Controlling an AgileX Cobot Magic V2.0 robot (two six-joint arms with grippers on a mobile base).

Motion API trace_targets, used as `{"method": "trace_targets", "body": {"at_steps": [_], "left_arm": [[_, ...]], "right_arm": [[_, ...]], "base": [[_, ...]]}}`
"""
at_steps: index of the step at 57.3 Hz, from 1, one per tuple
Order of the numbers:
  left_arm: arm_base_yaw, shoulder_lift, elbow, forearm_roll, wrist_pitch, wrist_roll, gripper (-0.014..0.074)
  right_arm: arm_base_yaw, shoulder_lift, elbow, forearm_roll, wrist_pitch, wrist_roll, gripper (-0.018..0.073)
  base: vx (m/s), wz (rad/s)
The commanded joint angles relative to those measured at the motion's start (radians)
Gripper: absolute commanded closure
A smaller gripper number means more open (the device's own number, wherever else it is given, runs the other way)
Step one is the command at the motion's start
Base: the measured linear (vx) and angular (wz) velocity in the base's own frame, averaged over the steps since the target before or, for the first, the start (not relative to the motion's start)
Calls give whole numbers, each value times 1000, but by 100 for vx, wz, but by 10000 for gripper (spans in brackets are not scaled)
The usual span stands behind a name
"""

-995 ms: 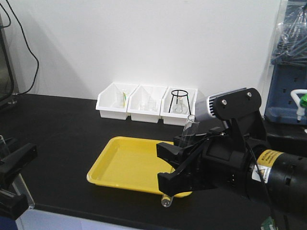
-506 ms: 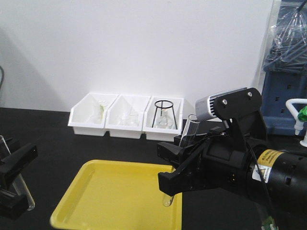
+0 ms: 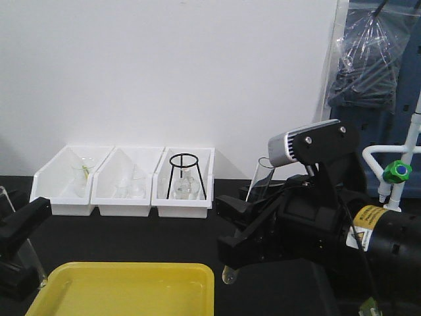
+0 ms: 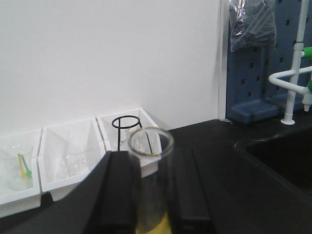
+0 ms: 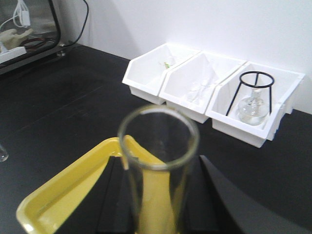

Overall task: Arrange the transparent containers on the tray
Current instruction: 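Drive the base up to the yellow tray before the white bins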

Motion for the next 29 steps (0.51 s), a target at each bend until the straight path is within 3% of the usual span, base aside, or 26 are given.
{"method": "trace_targets", "body": {"at_steps": [1,29], "left_arm": [[-5,-7,-36,-10,-82,-5,514],[-5,-7,-36,-10,-82,-5,514]], "right_arm": [[-2,-28,-37,-6,-78,-12,424],[-2,-28,-37,-6,-78,-12,424]], "base": [[16,-13],[9,-9]]}}
